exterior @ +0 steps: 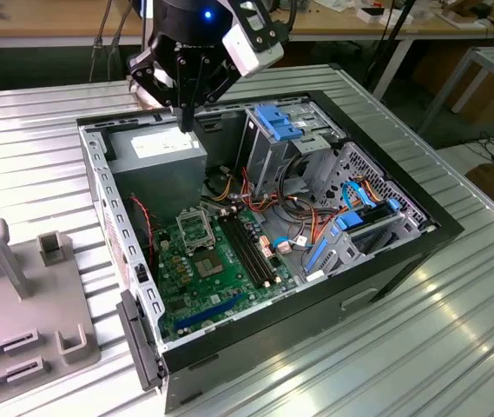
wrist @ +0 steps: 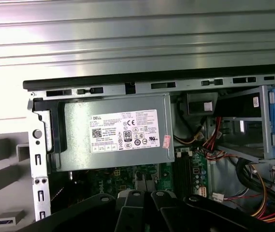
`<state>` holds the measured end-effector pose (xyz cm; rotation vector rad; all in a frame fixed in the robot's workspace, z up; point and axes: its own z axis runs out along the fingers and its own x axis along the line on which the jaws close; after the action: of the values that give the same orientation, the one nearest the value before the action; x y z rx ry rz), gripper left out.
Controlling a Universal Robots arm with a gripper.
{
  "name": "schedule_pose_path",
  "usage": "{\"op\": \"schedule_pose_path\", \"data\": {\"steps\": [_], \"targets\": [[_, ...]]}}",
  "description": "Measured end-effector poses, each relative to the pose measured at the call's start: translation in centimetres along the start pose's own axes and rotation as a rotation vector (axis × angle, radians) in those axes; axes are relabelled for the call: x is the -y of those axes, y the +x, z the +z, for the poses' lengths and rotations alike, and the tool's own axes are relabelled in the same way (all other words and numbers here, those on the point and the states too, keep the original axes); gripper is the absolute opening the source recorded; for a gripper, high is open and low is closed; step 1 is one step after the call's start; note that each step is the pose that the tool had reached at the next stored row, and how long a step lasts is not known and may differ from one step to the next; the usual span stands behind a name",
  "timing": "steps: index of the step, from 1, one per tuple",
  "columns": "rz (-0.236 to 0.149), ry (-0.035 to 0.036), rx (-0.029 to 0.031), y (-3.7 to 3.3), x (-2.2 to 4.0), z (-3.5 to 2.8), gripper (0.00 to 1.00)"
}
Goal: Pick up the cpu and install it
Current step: 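Reach for the cpu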
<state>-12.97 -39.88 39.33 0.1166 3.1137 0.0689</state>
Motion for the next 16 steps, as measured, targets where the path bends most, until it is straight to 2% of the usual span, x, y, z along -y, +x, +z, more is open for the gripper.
{"op": "schedule_pose_path", "data": {"steps": [16], "targets": [[0.0,0.0001,0.0,0.84,0.06,-0.01,0.11]]}}
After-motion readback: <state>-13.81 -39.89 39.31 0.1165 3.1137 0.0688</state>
